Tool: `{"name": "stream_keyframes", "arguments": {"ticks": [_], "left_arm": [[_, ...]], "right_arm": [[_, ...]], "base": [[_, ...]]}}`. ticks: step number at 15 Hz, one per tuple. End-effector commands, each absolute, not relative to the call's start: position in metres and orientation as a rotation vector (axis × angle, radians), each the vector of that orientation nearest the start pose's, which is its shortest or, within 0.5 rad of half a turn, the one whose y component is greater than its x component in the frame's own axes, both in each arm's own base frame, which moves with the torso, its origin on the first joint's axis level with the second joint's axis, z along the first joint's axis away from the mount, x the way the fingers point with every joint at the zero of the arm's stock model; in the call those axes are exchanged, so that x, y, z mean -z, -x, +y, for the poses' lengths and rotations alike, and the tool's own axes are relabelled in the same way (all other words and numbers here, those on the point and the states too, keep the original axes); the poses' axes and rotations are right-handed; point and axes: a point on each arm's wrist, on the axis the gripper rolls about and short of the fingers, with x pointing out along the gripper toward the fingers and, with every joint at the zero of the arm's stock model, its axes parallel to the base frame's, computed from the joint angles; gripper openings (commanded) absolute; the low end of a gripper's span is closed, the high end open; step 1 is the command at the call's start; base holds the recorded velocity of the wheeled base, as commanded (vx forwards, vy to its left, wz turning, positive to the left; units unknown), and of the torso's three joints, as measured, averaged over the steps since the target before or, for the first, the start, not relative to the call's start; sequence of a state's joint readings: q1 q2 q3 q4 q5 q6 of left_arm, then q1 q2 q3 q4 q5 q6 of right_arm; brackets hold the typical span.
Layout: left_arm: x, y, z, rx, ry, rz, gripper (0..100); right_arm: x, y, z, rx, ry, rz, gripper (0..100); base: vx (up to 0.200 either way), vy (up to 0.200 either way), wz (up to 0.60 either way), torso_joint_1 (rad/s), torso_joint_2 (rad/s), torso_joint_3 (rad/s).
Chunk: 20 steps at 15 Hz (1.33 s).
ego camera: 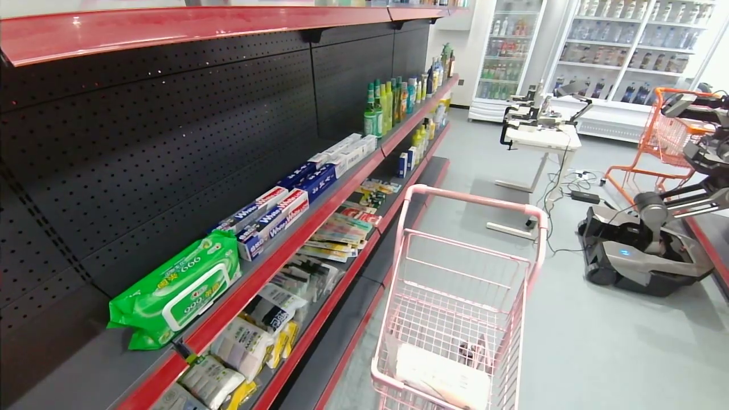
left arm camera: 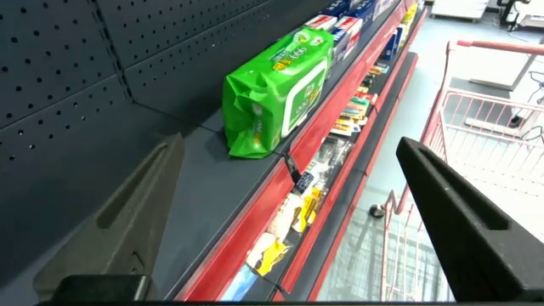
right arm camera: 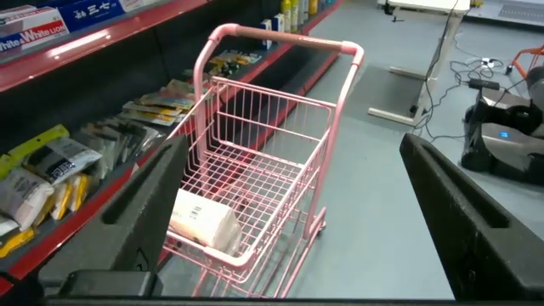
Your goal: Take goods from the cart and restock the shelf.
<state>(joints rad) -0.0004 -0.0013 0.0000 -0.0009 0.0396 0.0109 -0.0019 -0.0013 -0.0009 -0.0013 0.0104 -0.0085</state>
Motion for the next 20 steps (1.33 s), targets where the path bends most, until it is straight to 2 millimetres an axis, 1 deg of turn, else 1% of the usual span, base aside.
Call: {"name": "stream_keyframes", "arguments": {"ticks": [1, 9, 10, 20], "left_arm": [[-0.0756, 0.0228, 0.0009, -0.04, -0.011, -0.001, 100], [-0.0756, 0.0228, 0.0009, -0.041, -0.008, -0.001, 100], [-0.0756, 0.0228, 0.0009, -0.04, -0.008, -0.001, 100], [-0.0756, 0.0228, 0.0009, -0.041, -0.008, -0.001, 100]], "right_arm": [[-0.0756, 0.0228, 0.0003, -0.009, 0.009, -0.002, 100], [-0.0761, 0.0229, 0.0003, -0.009, 0.008, -0.003, 100], [-0.0756, 0.0228, 0.0003, -0.009, 0.008, -0.002, 100], [-0.0756, 0.0228, 0.0003, -0.009, 0.008, -0.002, 100]], "base": [[0.0, 0.0, 0.0, 0.0, 0.0, 0.0], [0.0, 0.0, 0.0, 0.0, 0.0, 0.0], [0.0, 0.0, -0.6, -0.002, 0.0, 0.007], [0.0, 0.0, 0.0, 0.0, 0.0, 0.0]]}}
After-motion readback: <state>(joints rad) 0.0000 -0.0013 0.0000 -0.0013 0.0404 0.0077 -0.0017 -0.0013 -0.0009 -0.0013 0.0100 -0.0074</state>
